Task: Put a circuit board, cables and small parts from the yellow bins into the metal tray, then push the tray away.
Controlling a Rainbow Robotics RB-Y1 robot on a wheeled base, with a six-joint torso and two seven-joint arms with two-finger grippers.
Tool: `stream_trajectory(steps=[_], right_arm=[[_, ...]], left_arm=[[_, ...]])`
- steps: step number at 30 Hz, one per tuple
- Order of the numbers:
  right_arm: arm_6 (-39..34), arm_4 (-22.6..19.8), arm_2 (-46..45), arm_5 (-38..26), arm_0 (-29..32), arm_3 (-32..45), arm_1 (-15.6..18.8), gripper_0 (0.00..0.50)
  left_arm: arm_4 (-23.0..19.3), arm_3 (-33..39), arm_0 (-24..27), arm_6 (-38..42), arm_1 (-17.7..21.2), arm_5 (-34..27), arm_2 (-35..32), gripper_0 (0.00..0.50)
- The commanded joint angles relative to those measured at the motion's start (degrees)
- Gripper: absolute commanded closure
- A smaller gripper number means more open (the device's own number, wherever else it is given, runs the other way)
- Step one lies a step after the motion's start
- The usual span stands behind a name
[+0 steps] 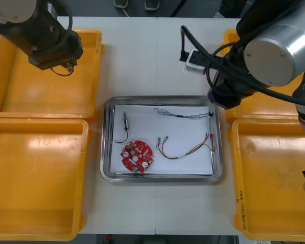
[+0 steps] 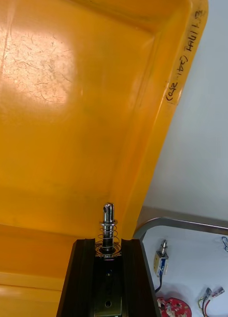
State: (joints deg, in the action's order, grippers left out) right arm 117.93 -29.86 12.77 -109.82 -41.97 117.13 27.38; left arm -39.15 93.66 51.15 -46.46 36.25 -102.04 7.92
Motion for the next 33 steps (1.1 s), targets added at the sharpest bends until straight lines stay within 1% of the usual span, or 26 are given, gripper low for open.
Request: stream_trajectory(steps=[1, 4, 6, 9, 18, 22, 27, 31, 33], right_arm=[[-2.8, -1.2, -6.8, -0.2, 2.5, 4.5, 0.0, 0.0], [-6.6, -2.2, -10.2, -0.2, 4.9, 5.9, 0.7, 0.0], [-10.9, -3.6, -12.6, -0.2, 6.8, 6.5, 2.0, 0.0], [-15.0, -4.7, -15.5, -0.2, 9.3, 7.4, 3.6, 0.0], [-24.5, -5.6, -23.9, -0.2, 15.4, 8.0, 6.1, 0.0], [-27.2, -6.4, -27.2, -0.2, 16.5, 8.0, 7.2, 0.0], [-30.8, -11.2, -32.9, -0.2, 19.6, 7.9, 9.1, 0.0], [-31.2, -11.9, -34.8, -0.2, 21.8, 8.0, 10.5, 0.0], [-31.3, -12.4, -36.1, -0.2, 23.7, 8.0, 11.5, 0.0]], left_arm=[[-1.2, 3.3, -0.3, -3.3, 0.8, -0.6, -1.7, 0.5], [-1.5, 4.3, -0.3, -3.0, -0.2, -1.4, -1.3, 0.5], [-1.4, 5.3, -0.3, -2.7, -1.1, -1.8, -0.3, 0.5], [-1.3, 6.3, -0.3, -2.1, -2.0, -1.8, 1.5, 0.5], [-0.7, 7.9, -0.3, -0.4, -5.7, -1.3, 7.1, 0.5], [-0.2, 7.8, -0.3, 0.3, -7.0, -0.3, 9.9, 0.5], [1.7, 7.2, -0.3, 1.5, -9.2, 1.1, 14.3, 0.5], [2.7, 6.0, -0.4, 2.0, -10.4, 2.7, 17.0, 0.5], [3.3, 4.4, -0.4, 2.3, -11.2, 4.8, 19.1, 0.5]])
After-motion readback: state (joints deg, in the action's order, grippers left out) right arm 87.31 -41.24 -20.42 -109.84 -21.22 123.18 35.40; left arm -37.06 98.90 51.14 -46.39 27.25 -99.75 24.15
